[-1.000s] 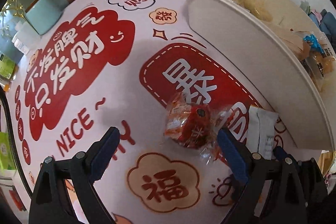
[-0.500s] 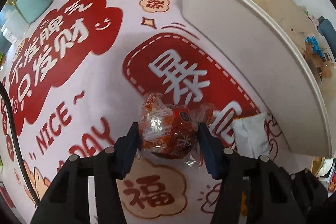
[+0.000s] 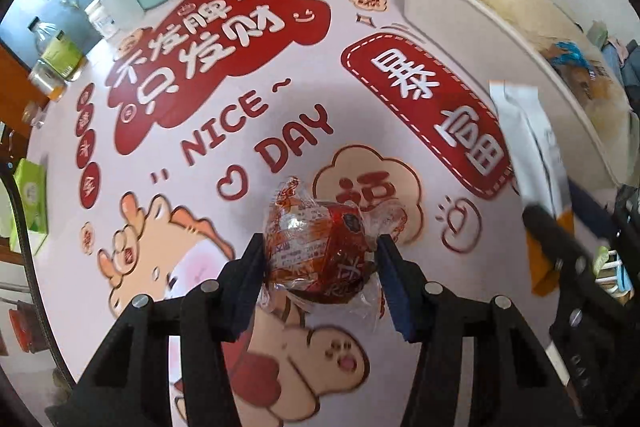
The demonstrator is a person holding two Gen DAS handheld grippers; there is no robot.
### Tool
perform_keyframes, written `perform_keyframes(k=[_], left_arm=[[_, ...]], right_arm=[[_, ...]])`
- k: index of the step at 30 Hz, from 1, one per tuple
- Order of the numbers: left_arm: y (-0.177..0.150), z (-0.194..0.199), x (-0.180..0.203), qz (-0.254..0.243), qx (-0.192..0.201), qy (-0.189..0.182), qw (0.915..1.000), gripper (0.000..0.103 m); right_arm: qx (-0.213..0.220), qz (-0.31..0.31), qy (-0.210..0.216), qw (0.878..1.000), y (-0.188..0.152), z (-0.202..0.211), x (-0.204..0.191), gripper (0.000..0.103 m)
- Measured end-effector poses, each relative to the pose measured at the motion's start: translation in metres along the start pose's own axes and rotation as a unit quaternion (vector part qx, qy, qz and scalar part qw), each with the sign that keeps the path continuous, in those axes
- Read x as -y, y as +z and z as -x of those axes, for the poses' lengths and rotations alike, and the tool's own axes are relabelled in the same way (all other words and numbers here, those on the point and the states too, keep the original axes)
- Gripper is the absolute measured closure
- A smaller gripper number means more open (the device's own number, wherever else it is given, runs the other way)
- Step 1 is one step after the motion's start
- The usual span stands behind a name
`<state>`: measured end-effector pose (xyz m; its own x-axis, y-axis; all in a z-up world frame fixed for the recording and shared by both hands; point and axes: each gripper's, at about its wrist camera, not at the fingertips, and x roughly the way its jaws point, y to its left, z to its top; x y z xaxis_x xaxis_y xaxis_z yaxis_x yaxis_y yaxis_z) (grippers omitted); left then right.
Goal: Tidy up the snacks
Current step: 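Lower both snacks into the white bin and open both tools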
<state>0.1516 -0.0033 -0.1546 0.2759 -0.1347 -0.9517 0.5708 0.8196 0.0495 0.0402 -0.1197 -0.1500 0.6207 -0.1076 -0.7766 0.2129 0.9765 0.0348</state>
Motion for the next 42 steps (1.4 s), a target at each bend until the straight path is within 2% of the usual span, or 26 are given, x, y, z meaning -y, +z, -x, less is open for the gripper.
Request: perform_keyframes(k=[6,12,15,19,23,27,31,37,40,42], left_arm=[[-0.006,0.044,0.012,-0.005,0.051,-0.030,0.9982,0.050],[-0.004,0.086,0.027,-0.007,0.105,-0.066,0.9923,0.050],[-0.001,0.096,0.035,-0.004,0.115,-0.069,0.9910,0.050],[0.014,0.099,0.060,-0.003,0.110,-0.072,0.9913,0.050],[0.040,0.092,0.100,-0.002,0.102,-0.066,0.9926,0.050],[0.070,0.078,0.140,0.008,0.091,-0.070,0.9934,0.049],[0.106,0.057,0.180,0.013,0.080,-0.050,0.9955,0.049],[0.149,0.032,0.208,0.043,0.073,-0.030,0.9959,0.049],[0.161,0.022,0.218,0.048,0.066,-0.005,0.9967,0.048],[0.164,0.017,0.219,0.052,0.059,0.010,0.9968,0.041]], right_arm=[[0.064,0.026,-0.029,0.997,0.015,0.052,-0.013,0.068],[0.126,0.049,-0.066,0.989,0.029,0.103,-0.015,0.068],[0.148,0.044,-0.073,0.985,0.032,0.117,-0.005,0.068],[0.174,0.024,-0.073,0.982,0.037,0.125,0.024,0.068],[0.188,-0.002,-0.063,0.980,0.045,0.118,0.067,0.068],[0.182,-0.026,-0.049,0.982,0.054,0.100,0.114,0.068],[0.178,-0.047,-0.036,0.982,0.063,0.078,0.165,0.068],[0.160,-0.061,-0.018,0.985,0.072,0.044,0.208,0.067],[0.144,-0.057,-0.011,0.988,0.077,0.027,0.220,0.065],[0.132,-0.059,-0.005,0.990,0.076,0.019,0.226,0.063]])
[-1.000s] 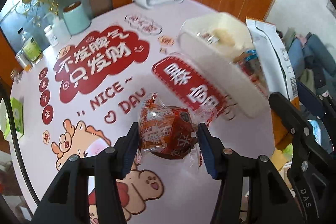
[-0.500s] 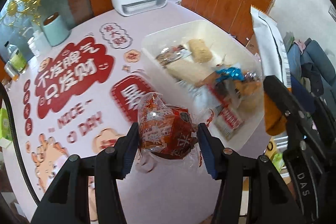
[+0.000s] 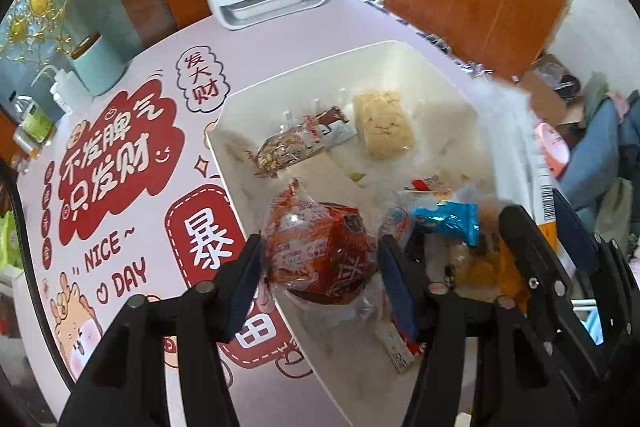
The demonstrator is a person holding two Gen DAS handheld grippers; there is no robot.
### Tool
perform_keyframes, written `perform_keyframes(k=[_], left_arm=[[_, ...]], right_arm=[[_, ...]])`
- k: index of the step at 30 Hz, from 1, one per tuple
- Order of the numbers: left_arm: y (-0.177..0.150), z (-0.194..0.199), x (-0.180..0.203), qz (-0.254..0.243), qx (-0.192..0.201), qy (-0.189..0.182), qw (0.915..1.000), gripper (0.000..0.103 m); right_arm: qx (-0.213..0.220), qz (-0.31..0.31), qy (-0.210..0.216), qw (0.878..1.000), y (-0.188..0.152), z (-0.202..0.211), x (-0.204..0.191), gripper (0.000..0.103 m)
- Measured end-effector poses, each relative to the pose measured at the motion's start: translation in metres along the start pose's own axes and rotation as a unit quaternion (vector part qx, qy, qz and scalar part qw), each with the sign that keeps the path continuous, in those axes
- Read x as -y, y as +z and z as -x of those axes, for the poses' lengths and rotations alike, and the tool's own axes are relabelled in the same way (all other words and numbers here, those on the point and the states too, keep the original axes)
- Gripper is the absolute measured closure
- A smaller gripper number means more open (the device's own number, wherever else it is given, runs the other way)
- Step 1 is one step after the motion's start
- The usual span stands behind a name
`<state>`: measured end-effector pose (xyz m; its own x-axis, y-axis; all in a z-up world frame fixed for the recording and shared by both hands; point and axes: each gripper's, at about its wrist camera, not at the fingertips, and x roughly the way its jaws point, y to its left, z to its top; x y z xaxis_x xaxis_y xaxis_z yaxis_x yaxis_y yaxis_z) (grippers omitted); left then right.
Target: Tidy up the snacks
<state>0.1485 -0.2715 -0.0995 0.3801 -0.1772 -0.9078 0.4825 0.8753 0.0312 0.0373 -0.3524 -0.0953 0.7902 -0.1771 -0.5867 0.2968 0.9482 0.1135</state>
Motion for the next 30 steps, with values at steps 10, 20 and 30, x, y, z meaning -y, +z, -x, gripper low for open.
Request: perform_keyframes(k=[10,20,30], left_arm=[[0.001,-0.015,-0.012,0.054,-0.019,0.028,0.9980,0.017],[-0.011,-0.018,-0.011,0.065,-0.029,0.052,0.9961,0.017],[-0.020,-0.009,-0.016,0.077,-0.021,0.065,0.9948,0.017]], right_arm=[[-0.028,-0.041,0.021,0.999,-0.014,-0.021,0.028,0.034],[-0.040,-0.053,0.029,0.997,-0.017,-0.029,0.037,0.034],[-0.043,-0.050,0.035,0.997,-0.020,-0.029,0.032,0.034]])
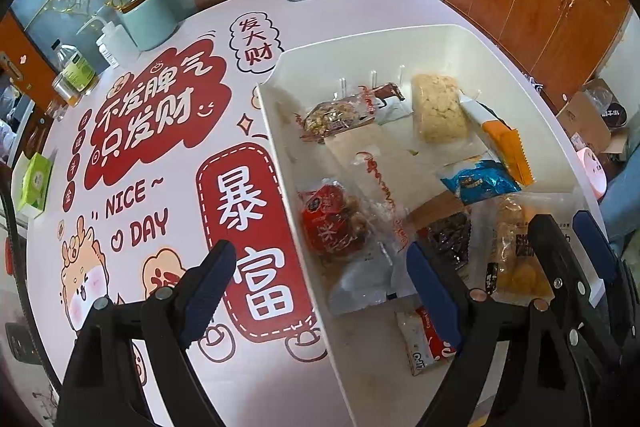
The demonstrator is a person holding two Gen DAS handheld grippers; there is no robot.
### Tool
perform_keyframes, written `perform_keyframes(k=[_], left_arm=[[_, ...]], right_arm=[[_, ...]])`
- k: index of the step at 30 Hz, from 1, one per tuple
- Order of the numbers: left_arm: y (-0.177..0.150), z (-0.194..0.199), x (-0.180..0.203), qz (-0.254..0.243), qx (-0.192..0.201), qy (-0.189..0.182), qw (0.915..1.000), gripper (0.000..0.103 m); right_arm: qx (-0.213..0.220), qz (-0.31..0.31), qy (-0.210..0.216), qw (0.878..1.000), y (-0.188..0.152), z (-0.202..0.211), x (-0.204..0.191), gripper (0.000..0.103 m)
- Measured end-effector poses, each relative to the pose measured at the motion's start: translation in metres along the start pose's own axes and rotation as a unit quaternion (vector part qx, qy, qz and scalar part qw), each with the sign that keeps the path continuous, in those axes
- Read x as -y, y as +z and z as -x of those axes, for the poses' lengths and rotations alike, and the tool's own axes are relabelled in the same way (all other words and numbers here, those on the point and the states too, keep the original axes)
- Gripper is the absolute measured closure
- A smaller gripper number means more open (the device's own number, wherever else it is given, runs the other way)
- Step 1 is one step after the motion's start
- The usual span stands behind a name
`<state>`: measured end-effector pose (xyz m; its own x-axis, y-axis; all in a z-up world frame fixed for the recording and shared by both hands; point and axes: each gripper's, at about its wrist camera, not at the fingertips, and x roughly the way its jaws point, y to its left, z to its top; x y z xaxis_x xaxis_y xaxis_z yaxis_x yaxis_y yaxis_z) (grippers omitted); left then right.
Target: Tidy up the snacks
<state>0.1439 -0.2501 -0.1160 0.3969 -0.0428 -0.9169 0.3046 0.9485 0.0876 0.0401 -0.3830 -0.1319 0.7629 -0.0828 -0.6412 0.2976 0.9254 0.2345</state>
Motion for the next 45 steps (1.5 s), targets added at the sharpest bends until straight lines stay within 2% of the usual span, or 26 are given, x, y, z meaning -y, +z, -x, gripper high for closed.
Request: perform_keyframes(k=[10,17,24,31,37,45], left_arm=[[-0.011,0.011,-0.023,0.015,0.015,-0.006,0.9998,0.017],[-0.026,0.030,-0.065,0.029,0.037,-0.015,0.9988,0.017],[-0.050,0.067,-0.131,0.053,0.063,-0.016,0.9965,0.017],[-0.077,0.121,-0.200,0.091,0.090,-0.012,0.9917,0.017],[-0.100,0.155,-0.235,0.107,0.110,-0.015,0.9881,0.017],[-0.128,0.188,-0.258,0.135,0.136,-0.003,0.9815,0.016]], right_arm=[[0.002,0.017,-0.004,1.000,-0.004,0.006,-0.022,0.034],[0.010,0.036,-0.007,0.999,-0.008,0.021,-0.060,0.034],[0.013,0.067,-0.002,0.998,-0.015,0.050,-0.121,0.034],[0.014,0.107,0.019,0.994,-0.015,0.087,-0.188,0.034],[0.011,0.150,0.038,0.988,-0.007,0.118,-0.230,0.034],[-0.002,0.176,0.074,0.982,-0.001,0.144,-0.256,0.034]])
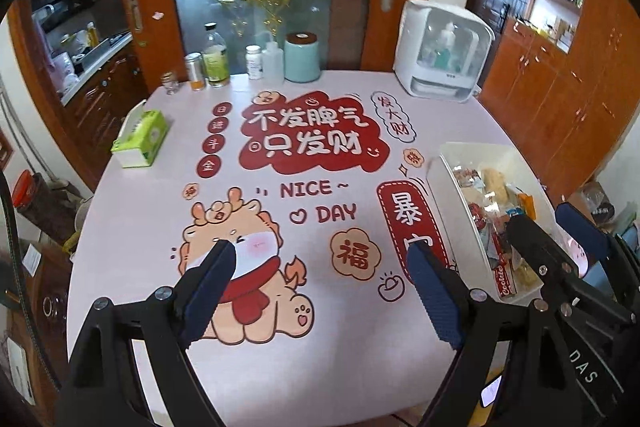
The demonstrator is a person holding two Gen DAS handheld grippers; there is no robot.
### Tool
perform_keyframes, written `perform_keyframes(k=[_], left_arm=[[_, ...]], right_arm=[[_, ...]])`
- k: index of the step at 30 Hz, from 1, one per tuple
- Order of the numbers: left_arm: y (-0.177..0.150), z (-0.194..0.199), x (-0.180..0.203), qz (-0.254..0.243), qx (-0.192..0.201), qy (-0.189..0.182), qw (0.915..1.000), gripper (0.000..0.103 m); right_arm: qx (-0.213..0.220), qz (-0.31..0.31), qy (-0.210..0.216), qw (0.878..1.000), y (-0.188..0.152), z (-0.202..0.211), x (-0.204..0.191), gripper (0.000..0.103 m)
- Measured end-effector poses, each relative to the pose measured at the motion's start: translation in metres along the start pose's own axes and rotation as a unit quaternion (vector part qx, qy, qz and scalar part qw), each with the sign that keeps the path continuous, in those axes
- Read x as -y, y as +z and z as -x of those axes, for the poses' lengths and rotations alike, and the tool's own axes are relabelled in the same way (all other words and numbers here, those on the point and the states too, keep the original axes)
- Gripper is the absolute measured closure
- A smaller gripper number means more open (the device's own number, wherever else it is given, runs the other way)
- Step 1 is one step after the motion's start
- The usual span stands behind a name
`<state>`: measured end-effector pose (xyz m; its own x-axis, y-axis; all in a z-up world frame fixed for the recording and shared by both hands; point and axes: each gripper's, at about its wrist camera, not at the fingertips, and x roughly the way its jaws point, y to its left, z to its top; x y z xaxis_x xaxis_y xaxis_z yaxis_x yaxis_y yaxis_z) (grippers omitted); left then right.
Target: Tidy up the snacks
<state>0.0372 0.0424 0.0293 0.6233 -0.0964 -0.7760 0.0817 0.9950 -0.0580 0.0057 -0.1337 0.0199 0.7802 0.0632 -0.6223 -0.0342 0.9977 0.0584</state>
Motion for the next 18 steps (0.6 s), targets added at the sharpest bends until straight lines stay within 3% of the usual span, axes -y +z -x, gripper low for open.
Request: perform_keyframes(k=[18], left_arm=[[-0.019,0.006,-0.001,0.020,-0.007,0.031,0.9993,0.015]], right_arm=[[-0.034,0.021,0.032,0.999,-0.007,0.005,-0.007,0.034]])
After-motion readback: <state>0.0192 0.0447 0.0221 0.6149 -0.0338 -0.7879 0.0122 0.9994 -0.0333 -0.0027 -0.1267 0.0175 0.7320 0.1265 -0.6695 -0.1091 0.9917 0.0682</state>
